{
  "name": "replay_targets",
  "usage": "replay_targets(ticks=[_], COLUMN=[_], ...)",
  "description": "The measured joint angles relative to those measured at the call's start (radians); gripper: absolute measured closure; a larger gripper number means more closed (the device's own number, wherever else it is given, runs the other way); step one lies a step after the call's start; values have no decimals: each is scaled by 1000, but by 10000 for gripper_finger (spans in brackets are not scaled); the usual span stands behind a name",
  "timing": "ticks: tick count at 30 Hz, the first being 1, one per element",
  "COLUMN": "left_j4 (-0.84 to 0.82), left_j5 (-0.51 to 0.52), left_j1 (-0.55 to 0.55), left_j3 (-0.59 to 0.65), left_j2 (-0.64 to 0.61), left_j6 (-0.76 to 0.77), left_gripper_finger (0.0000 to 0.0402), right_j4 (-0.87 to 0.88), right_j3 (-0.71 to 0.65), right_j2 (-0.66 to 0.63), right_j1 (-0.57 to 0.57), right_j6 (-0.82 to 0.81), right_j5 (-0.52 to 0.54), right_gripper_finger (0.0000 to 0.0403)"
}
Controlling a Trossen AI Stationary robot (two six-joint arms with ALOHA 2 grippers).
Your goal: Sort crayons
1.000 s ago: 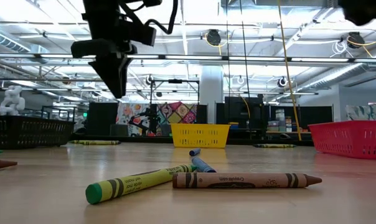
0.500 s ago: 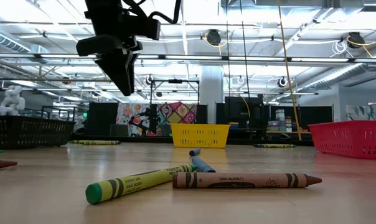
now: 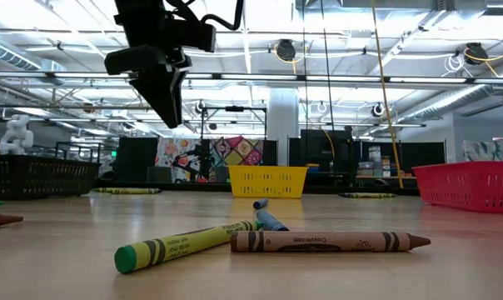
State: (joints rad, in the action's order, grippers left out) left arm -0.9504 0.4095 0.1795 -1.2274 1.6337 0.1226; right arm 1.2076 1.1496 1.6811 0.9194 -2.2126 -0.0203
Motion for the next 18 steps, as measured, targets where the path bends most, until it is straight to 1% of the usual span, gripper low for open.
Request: replay_targets(ticks=[5, 10, 14, 18], left_j4=[0, 0, -1, -1], left_j5=[0, -1, -6, -38], left_j1=[0, 0, 0, 0], left_j3=[0, 0, 0, 0], left_j2=[0, 0, 0, 0], left_j6=[3, 4, 28, 30], left_gripper_finger=[299, 299, 299, 299], right_j4=[-54, -121, -118, -117], right_j3=[0, 0, 0, 0], right_j2=[14, 14, 14, 14], right_j1=[39, 61, 77, 98], right_j6=[-56, -65, -65, -65], right_j5=[-10, -9, -8, -8], right_gripper_finger=[296, 296, 296, 296])
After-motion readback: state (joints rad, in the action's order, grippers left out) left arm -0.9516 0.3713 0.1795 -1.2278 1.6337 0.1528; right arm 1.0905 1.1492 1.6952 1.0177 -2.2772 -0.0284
